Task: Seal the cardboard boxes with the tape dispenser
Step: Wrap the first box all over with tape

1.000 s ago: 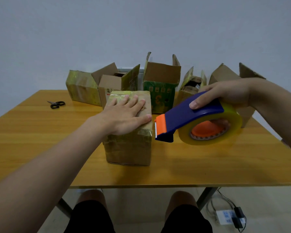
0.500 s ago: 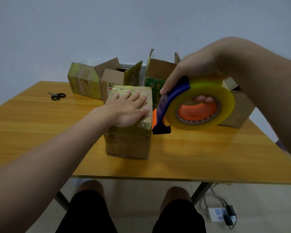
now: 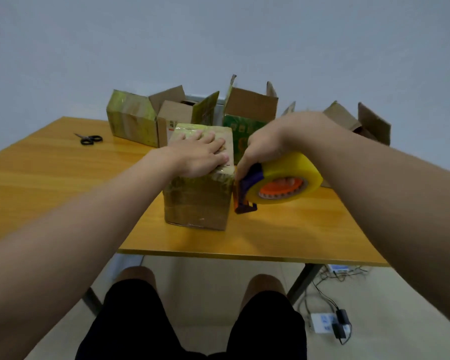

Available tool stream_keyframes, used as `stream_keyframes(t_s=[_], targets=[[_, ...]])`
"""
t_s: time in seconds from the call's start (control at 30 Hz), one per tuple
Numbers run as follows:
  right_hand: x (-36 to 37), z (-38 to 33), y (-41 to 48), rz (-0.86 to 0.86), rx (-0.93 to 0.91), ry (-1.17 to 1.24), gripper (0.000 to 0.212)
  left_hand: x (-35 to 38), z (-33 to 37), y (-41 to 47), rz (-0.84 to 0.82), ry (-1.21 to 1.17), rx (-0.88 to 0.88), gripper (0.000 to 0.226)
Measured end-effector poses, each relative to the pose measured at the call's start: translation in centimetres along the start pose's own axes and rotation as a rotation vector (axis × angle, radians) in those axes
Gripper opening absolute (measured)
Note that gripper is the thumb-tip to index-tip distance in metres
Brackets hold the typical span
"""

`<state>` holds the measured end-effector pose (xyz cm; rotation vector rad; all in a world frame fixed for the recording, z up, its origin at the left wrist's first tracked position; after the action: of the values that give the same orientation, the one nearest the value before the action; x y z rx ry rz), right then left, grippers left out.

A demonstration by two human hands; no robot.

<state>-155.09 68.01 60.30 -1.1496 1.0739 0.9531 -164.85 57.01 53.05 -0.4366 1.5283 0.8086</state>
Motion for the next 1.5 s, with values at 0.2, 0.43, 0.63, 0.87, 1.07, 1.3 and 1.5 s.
stream_keyframes(t_s=[0.2,0.43,0.63,0.87,1.07,1.3,1.5], targets=[[-3.1,3.5,-2.1,0.224,0.067,0.169,0.049,-0.9,0.5,-0.4,0.101,-0.134,-0.037,0.084],[-6.2,5.6,-3.6,0.797,0.061,0.812,0.069,-3.6,-3.4,-1.3,0.4,-0.787,-0.284,0.009],[-1.0,1.7,1.1,0.764,-0.095,1.605,0.037,-3.7,-5.7,-3.3,0.635,-0.763,-0.315,0.012],[1.8,-0.3,5.5,0.867,-0.169,1.843,0.035,-1.7,-5.8,-4.4,0.555,-0.928,-0.09,0.02],[2.2,-1.8,6.4,0.928,-0.262,1.778,0.048,0.8,-5.8,-5.8,0.855,-0.918,0.046,0.027],[2.4,-1.9,6.5,0.91,-0.317,1.766,0.049,-2.3,-5.0,-5.8,0.689,-0.575,0.015,0.032],[2.6,-1.7,6.4,0.905,-0.275,1.834,0.03,-3.2,0.7,-5.0,0.806,-0.048,-0.091,0.032]])
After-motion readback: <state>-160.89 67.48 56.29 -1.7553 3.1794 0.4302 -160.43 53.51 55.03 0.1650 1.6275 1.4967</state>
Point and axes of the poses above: each hand's wrist, its own y-axis towards the middle knuckle, its own x-axis out of the palm, z = x × y, the point moved 5 cm from there along y, towards the middle knuckle, and after that the axes turned 14 degrees about z, right-handed, at the moved point
